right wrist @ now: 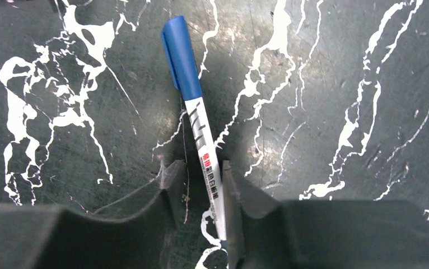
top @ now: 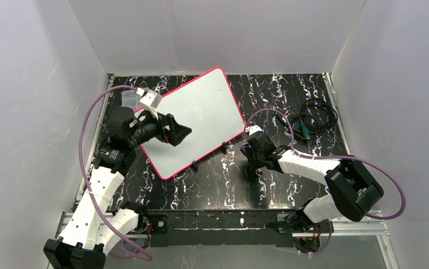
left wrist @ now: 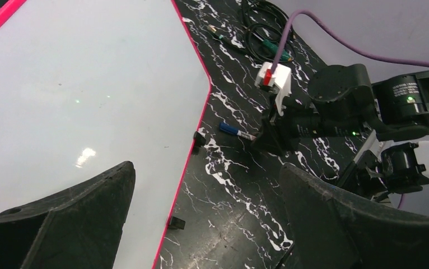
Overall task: Write a sentence on the whiteboard
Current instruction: Pick up the whiteboard marker from the center of the board, then pass from the right arm to the left
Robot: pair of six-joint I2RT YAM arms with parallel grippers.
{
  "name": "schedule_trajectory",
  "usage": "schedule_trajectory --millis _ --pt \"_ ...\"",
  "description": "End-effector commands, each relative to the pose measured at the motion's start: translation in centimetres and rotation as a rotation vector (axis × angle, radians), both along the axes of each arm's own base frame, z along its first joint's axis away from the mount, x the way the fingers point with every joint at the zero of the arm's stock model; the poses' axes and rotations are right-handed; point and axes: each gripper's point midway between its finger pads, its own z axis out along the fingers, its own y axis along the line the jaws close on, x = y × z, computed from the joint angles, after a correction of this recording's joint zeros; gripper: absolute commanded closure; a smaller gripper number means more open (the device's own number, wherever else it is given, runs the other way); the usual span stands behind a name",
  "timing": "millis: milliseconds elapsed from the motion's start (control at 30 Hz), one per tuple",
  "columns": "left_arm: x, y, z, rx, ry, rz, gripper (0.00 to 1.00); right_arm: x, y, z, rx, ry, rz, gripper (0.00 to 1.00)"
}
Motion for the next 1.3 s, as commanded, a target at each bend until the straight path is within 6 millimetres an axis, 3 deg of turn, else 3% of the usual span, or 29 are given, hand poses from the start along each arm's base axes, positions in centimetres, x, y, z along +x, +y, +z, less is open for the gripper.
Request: schedule_trajectory --millis 0,133,167,367,633,733,833,1000,1267 --pt "-1.5 -1.3 -0.1 -0.008 -0.03 -0.125 0.01 -0.9 0.6 -1.3 0.019 0.06 0.028 0.66" --pt "-3.1 -2.4 -1.3 0.029 -0.064 -0.213 0.01 -1.2 0.8 -1.3 0.012 0.097 0.039 0.96" --pt "-3.8 -2.9 -1.6 0.043 -0.081 -0.245 0.01 -1.3 1.0 -1.1 0.016 0.106 0.046 0.99" --pt "-7.7 -5.2 -4.9 0.155 -0.123 -0.432 0.01 -2.5 2.7 3.8 0.134 0.119 0.114 0.99" --pt "-11.3 -7.5 -9.7 0.255 -0.032 -0.609 0.01 -9.7 6.1 9.8 0.417 0.351 0.363 0.99" --pt "-12.6 -8.2 -10.4 0.32 -0.076 -0.66 0.14 -12.2 6.7 12.0 0.492 0.433 0.458 0.99" --pt "-14.1 -8.7 -11.1 0.372 -0.109 -0.71 0.18 -14.8 7.3 14.0 0.532 0.491 0.565 0.99" --pt "-16.1 -9.1 -12.5 0.46 -0.178 -0.77 0.14 -17.3 7.1 14.4 0.463 0.57 0.648 0.99" --pt "-17.8 -9.1 -14.2 0.597 -0.222 -0.823 0.24 -19.6 7.6 15.3 0.413 0.642 0.748 0.99"
